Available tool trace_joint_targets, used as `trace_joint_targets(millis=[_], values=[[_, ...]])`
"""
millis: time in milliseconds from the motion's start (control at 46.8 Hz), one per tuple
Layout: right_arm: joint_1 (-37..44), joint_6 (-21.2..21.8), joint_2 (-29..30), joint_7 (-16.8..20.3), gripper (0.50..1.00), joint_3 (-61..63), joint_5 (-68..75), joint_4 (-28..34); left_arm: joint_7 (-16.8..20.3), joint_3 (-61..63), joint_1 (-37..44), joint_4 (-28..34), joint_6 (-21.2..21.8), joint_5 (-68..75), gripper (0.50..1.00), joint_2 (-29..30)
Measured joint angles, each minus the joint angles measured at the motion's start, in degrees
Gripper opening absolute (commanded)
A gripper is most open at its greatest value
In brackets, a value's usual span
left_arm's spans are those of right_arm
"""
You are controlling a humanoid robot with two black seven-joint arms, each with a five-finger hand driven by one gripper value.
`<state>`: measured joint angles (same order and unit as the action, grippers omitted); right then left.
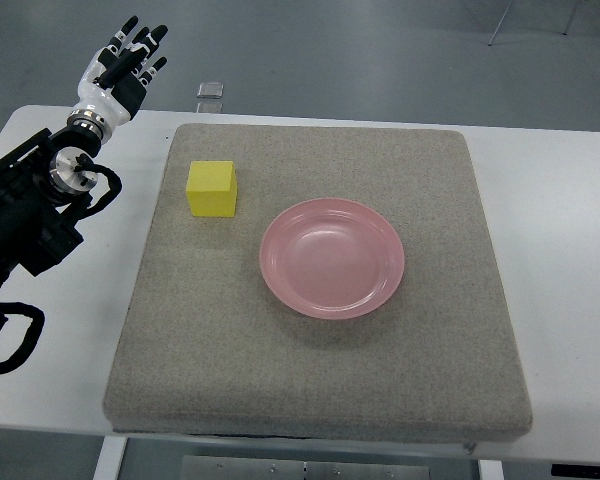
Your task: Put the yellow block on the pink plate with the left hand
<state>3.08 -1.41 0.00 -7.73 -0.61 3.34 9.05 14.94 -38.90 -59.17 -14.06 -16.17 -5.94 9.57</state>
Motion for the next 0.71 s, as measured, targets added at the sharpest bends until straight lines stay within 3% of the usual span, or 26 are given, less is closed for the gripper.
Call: trace_joint_targets(millis=[427, 556, 705], values=[[0.00, -0.01, 0.00, 0.00, 0.924, -0.01, 0.00, 0.00, -0.18, 1.68, 0.00, -1.20, -0.08, 0.98, 0.990, 0.02], [0.00, -0.01, 0.00, 0.00, 0.924, 0.00, 0.00, 0.00, -0.44, 9.35, -0.02, -3.10, -0.12, 1.73, 0.988, 1.05], [0.00, -0.01, 0.00, 0.00, 0.924, 0.00, 0.00, 0.00, -0.65, 20.07, -1.56, -8.68, 0.07, 2.50, 0.984, 6.18]])
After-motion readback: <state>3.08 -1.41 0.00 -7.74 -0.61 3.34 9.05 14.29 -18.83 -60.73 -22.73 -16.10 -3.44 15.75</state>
